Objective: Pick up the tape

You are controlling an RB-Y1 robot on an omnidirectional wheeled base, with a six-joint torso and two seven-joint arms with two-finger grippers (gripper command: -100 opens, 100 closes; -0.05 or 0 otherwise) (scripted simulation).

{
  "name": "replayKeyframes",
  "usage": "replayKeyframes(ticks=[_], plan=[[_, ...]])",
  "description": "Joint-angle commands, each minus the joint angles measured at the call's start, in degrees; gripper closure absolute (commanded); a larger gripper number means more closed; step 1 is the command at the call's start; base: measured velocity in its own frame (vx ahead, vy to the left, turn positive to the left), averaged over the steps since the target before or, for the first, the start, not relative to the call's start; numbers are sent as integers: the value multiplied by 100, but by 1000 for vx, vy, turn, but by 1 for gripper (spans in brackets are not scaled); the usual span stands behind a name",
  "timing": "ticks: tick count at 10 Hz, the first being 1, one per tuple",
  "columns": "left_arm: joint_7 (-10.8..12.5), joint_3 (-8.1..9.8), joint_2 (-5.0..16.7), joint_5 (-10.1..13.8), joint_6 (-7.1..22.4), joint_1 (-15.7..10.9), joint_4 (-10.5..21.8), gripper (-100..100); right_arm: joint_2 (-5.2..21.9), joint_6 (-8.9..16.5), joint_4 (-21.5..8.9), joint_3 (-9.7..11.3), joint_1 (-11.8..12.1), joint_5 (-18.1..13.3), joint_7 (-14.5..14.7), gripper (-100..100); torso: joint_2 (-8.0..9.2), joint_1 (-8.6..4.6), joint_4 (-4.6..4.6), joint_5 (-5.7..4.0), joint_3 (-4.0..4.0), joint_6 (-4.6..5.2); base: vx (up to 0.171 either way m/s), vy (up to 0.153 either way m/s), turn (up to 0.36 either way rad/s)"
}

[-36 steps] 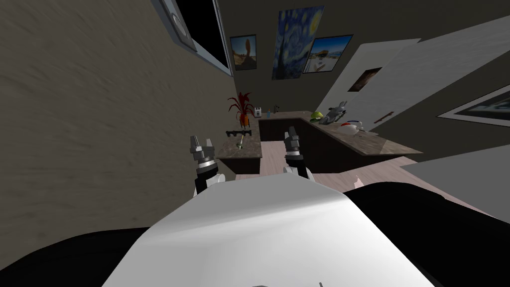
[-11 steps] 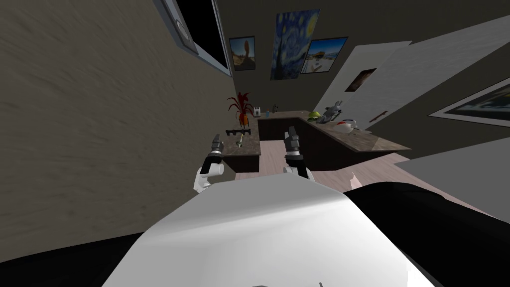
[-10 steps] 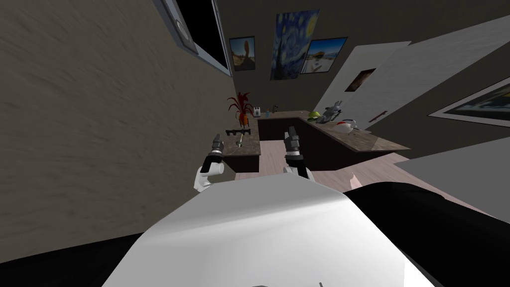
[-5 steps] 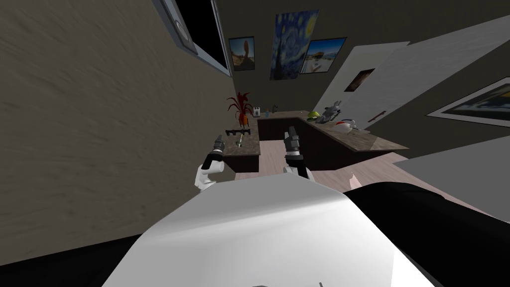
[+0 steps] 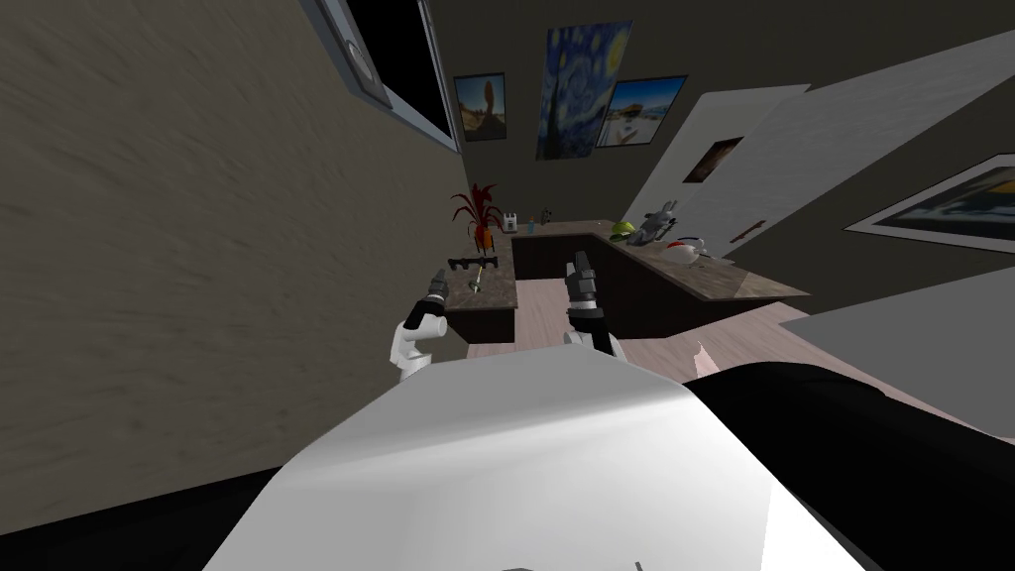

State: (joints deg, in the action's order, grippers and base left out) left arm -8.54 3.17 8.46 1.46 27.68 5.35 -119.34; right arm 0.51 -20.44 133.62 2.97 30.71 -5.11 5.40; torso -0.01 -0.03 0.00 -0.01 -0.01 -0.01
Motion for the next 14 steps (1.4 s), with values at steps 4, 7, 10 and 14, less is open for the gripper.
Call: replayKeyframes(ticks=[4,7,10,14], plan=[[-129,35,38,-89,717,-394,233,-100,0,0,0,0,0,0,0,0,-1,-1,0,0,-1,0,2,-7,-10],[-186,46,48,-139,1175,-575,337,-100,0,0,0,0,0,0,0,0,-1,0,0,0,-1,0,5,-8,-7],[-241,54,56,-189,1646,-753,441,-100,0,0,0,0,0,0,0,0,-1,1,0,0,-1,-1,5,-6,-10],[-293,60,62,-242,2197,-929,546,-100,0,0,0,0,0,0,0,0,-5,-2,-1,0,-3,-1,12,-10,-9]])
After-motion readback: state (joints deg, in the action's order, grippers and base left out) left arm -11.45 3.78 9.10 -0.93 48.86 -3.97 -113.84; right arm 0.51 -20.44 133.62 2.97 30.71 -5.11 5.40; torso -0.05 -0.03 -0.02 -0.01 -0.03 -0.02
